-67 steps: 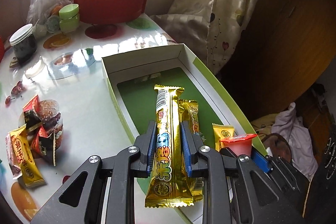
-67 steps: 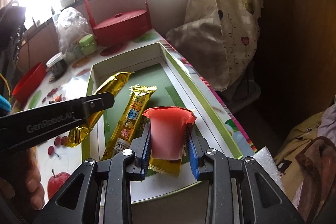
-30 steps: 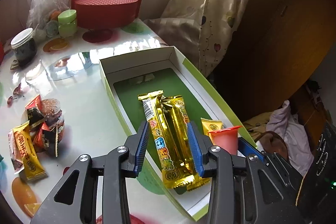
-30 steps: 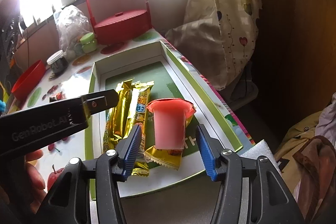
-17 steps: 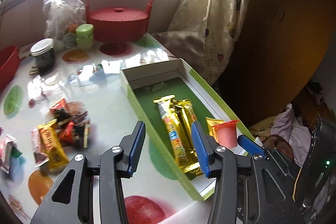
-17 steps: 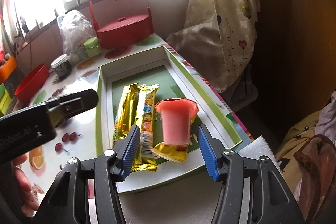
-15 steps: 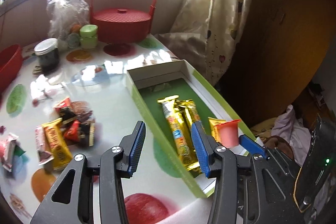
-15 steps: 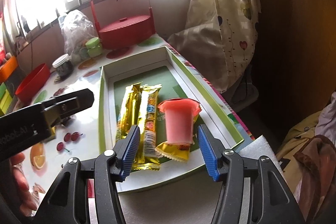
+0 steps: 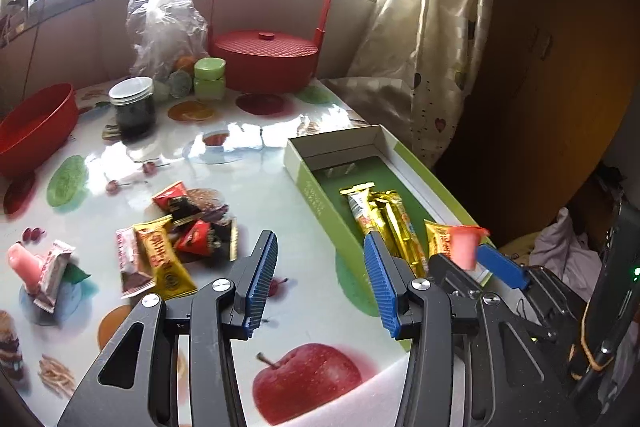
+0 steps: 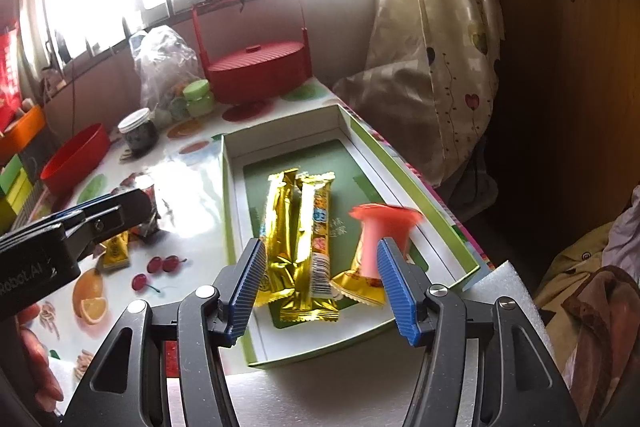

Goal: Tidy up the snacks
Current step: 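Withdraw both open grippers from the box toward the snack pile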

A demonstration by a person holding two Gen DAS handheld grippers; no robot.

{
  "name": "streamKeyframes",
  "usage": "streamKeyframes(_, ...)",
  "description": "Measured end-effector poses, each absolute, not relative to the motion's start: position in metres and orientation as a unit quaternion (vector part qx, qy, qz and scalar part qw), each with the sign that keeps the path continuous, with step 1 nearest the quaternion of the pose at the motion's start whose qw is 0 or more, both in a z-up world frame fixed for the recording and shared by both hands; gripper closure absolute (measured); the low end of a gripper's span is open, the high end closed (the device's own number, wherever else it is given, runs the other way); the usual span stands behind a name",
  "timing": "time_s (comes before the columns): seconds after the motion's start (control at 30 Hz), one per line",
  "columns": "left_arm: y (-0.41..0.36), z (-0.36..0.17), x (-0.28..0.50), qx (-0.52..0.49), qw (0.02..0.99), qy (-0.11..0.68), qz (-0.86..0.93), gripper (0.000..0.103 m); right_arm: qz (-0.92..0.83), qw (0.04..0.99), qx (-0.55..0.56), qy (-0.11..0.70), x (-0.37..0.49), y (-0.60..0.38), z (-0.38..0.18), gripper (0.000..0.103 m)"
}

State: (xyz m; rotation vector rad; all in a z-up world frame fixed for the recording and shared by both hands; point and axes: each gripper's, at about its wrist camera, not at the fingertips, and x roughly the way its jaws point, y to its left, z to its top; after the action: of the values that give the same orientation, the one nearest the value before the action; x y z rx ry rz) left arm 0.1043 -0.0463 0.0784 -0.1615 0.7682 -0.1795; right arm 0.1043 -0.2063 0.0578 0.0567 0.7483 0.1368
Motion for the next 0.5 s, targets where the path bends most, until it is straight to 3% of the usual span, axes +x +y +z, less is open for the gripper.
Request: streamKeyframes(0.5, -0.002, 0.068, 0.086, -0.092, 0.921, 0.375, -0.043, 0.056, 0.102, 0.93, 0.012, 0.352, 0.101, -0.169, 0.067, 0.045)
